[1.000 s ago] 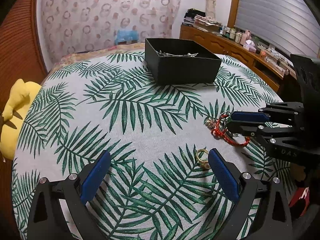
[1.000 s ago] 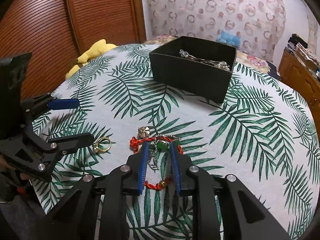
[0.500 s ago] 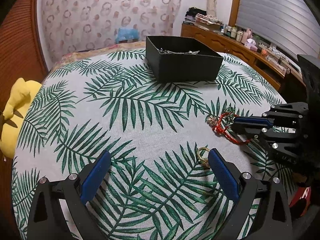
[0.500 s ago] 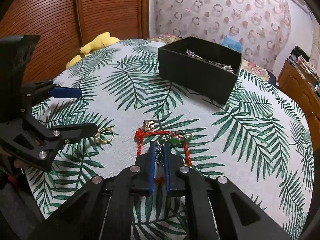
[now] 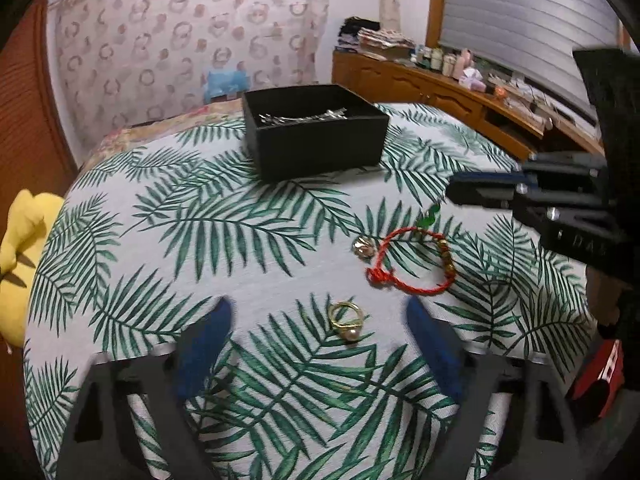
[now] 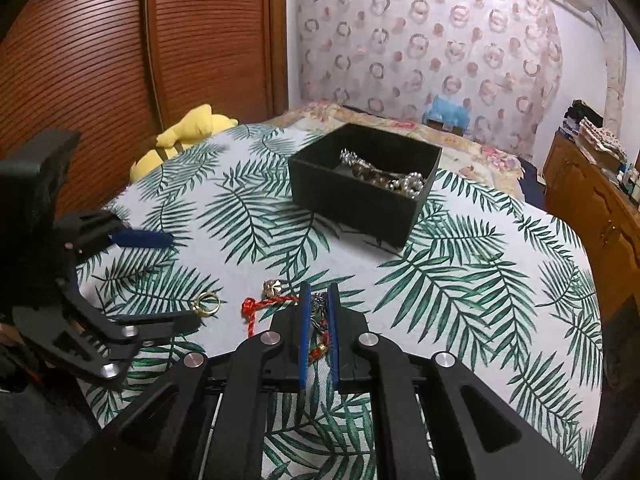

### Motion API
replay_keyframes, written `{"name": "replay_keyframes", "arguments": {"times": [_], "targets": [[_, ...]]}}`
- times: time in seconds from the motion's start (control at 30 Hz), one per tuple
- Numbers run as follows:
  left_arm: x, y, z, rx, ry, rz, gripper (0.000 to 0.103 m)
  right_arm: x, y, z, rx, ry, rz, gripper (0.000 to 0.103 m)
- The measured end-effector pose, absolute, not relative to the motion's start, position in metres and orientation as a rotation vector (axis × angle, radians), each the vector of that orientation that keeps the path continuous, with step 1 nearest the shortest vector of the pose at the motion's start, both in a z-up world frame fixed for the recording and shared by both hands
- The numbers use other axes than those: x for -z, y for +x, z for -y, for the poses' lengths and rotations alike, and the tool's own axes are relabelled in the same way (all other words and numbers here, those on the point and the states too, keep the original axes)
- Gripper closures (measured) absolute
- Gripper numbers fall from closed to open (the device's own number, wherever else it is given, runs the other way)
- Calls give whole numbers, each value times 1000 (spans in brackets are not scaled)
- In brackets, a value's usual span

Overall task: Organize jewelry
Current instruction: 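Grasp the gold ring with the left tool while the right tool grasps a silver chain, then carry the gold ring into the box with the left tool while the right tool drops its chain in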

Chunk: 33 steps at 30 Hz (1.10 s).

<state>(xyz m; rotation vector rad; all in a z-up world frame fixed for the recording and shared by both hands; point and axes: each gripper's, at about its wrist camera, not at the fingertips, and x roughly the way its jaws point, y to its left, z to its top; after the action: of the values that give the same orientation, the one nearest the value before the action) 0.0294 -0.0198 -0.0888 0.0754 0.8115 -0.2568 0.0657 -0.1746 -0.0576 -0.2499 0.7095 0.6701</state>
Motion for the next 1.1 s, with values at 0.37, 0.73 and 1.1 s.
{"name": "replay_keyframes", "arguments": {"times": [0.37, 0.73, 1.1], "targets": [[97, 31, 30, 259, 119, -826, 84, 39, 64, 179, -672, -240, -668, 94], [78, 34, 10, 236, 29, -755, 84, 23, 71, 182, -665, -257, -639, 94], [34, 47, -8, 190, 5, -641, 84, -11, 106, 180, -644, -279, -587, 94]]}}
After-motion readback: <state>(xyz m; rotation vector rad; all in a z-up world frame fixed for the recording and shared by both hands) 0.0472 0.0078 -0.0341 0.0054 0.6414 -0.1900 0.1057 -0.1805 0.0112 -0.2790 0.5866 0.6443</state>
